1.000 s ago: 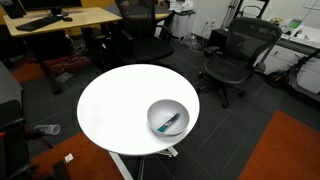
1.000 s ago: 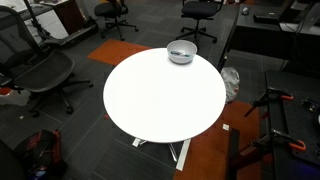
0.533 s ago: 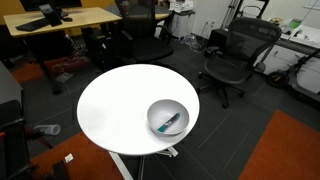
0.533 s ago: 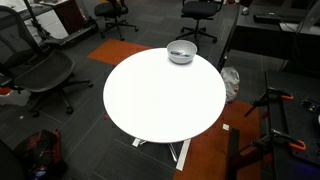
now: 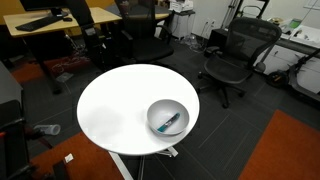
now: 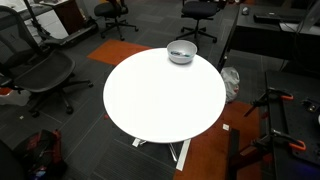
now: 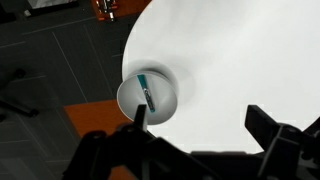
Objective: Take the pen out of the bowl and place it on the table
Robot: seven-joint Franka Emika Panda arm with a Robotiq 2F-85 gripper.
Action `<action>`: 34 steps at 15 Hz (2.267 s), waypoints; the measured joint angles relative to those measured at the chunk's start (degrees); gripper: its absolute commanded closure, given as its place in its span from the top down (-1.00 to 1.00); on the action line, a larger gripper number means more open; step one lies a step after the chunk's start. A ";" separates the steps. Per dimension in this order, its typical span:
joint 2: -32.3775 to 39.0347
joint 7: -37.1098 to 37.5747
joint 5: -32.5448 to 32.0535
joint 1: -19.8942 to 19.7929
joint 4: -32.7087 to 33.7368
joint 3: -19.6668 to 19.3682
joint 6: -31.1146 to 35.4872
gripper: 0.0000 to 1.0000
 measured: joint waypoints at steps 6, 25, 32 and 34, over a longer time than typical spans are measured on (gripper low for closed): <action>10.19 -4.51 -0.09 -0.40 4.63 -2.98 7.09 1.00; 36.98 -11.46 2.82 -2.80 20.78 -7.21 15.19 1.00; 44.65 -16.13 7.54 -4.68 26.13 -6.56 15.19 1.00; 46.63 -16.30 8.01 -5.07 27.66 -6.42 15.19 1.00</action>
